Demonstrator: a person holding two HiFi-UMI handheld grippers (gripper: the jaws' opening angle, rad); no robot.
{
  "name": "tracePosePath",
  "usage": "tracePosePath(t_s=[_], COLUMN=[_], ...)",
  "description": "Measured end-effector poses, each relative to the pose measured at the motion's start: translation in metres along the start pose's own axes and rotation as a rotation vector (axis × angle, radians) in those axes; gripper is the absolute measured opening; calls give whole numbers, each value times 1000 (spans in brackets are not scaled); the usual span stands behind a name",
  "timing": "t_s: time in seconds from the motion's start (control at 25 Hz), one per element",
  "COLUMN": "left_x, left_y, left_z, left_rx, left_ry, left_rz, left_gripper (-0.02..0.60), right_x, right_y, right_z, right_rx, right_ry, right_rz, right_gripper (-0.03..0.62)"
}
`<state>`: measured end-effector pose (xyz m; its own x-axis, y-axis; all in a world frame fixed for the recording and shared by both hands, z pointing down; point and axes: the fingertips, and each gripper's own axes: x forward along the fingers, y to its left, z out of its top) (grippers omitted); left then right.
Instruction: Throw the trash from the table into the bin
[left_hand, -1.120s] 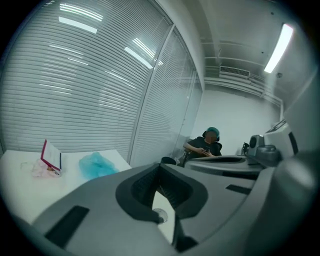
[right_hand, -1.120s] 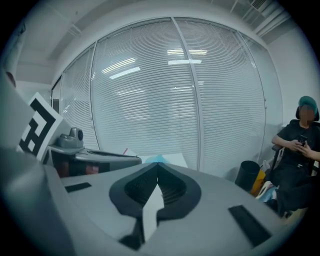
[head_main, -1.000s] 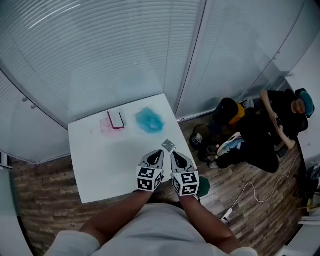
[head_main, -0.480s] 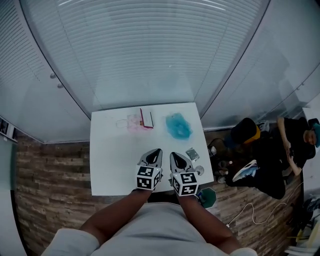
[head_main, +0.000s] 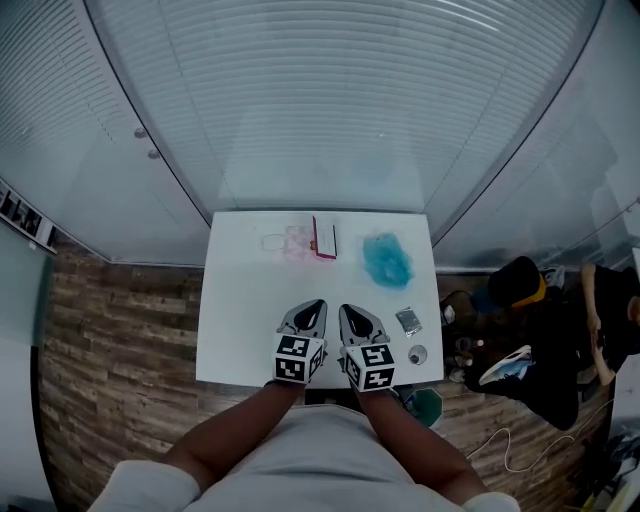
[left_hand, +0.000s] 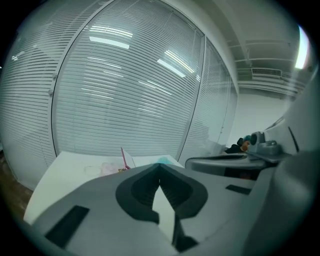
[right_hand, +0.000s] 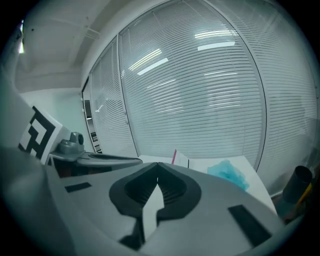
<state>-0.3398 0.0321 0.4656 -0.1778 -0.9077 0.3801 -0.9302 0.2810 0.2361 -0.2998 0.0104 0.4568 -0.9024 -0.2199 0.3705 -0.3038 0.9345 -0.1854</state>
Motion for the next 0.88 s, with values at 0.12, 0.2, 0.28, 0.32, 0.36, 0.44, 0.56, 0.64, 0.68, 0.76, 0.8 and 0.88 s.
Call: tracePosePath(t_s=[0.12,0.2,0.28,0.32,0.36,0.44,0.56,0.64,0.68,0.76,0.8,0.88], left_x=[7,12,19,22,25,35,50,60,65,75,79,87], left_y=[0,-3,-8,-10,-13,-20,-34,-45,-51,-59,-63,-70], left_z=[-1,0,-2,-3,-4,-7,-14,-21,-25,-32,-35,-40], left_rx=[-22,-27,-32,-36,-40,-43,-51,-55,-56,-59,-61,-64], left_ry=[-1,-8,-3,2,7,17,36,53,63,84,93,107], left_rz=[7,6,5,4,2,-5,-20,-33,-39,-48,-51,-56], left_gripper=[5,5,5,5,5,5,5,5,5,5,5,5], right_x=[3,3,3,2,1,-1,-6,-12,-14,-20,-23,-29], right_y=[-8,-18,-29,-35,-40,-52,-74,-90,-98,-115,-123,-139], right_z=[0,-2,-7,-10,-13,-18,-27,-36,-42,-54,-59,-70], right_rx=[1,3,8,12,15,17,20,25,26,29,32,36], right_ry=[9,17,33,42,50,65,85,105,117,144,157,185], right_rz=[2,-3,-5,-6,-8,-15,-25,-34,-40,-57,-64,-74], right_gripper=[6,6,6,6,6,6,6,6,6,6,6,6])
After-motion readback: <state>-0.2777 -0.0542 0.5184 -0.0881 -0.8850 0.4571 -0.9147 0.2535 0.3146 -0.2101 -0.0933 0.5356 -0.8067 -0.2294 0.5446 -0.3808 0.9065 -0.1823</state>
